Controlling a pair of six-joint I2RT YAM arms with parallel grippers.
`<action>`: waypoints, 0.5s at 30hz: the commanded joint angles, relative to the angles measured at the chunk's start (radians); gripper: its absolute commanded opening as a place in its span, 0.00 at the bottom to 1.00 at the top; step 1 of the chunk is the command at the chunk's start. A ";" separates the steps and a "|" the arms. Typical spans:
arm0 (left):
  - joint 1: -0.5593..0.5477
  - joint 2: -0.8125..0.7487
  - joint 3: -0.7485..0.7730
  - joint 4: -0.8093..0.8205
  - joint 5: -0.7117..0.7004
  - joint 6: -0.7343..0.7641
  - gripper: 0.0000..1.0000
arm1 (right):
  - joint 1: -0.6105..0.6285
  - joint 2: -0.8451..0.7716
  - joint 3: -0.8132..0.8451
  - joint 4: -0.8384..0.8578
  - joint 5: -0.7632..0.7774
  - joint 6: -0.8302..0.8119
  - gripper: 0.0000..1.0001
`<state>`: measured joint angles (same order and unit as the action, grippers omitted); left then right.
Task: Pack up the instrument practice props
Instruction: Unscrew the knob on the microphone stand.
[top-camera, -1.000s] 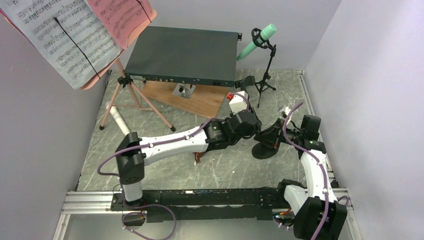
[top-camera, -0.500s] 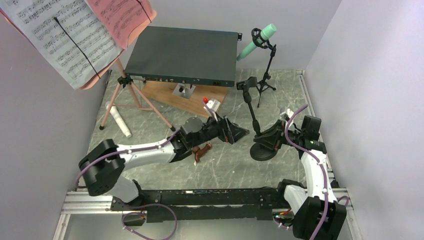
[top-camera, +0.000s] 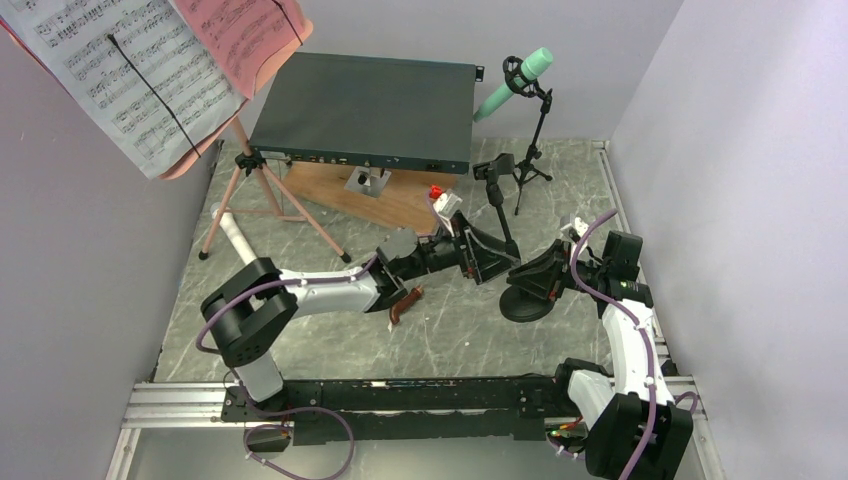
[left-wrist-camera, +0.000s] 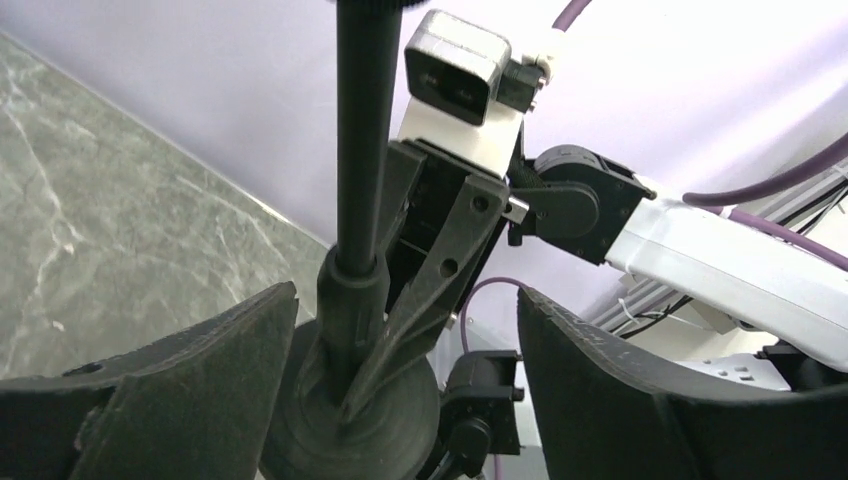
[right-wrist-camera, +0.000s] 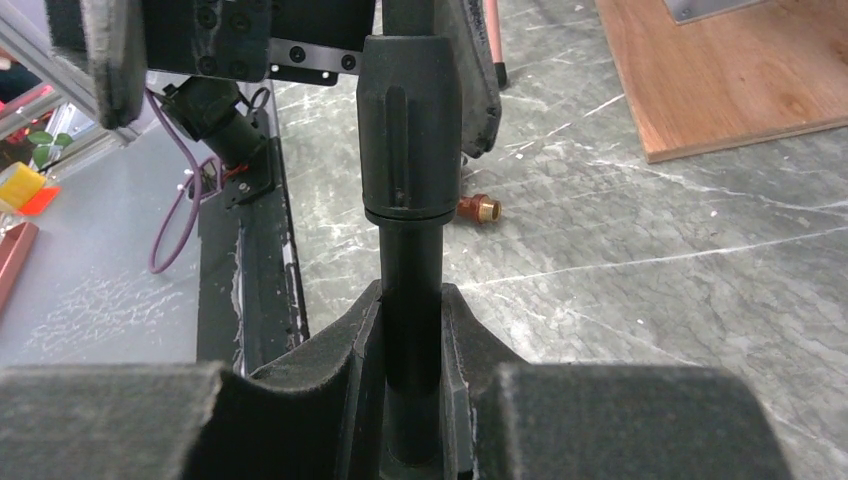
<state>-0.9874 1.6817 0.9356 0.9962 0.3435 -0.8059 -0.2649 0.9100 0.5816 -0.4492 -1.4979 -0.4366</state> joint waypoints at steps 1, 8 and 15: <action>0.000 0.058 0.076 0.097 0.040 0.006 0.80 | -0.003 -0.007 0.015 0.052 -0.145 0.001 0.00; 0.000 0.131 0.146 0.114 0.087 -0.019 0.09 | -0.003 -0.005 0.015 0.054 -0.144 0.003 0.00; -0.056 0.034 0.079 -0.049 -0.212 0.020 0.00 | -0.003 -0.006 0.035 -0.012 -0.003 -0.058 0.00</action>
<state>-0.9821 1.8145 1.0344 1.0462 0.3595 -0.8040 -0.2718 0.9154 0.5804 -0.4629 -1.4956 -0.4221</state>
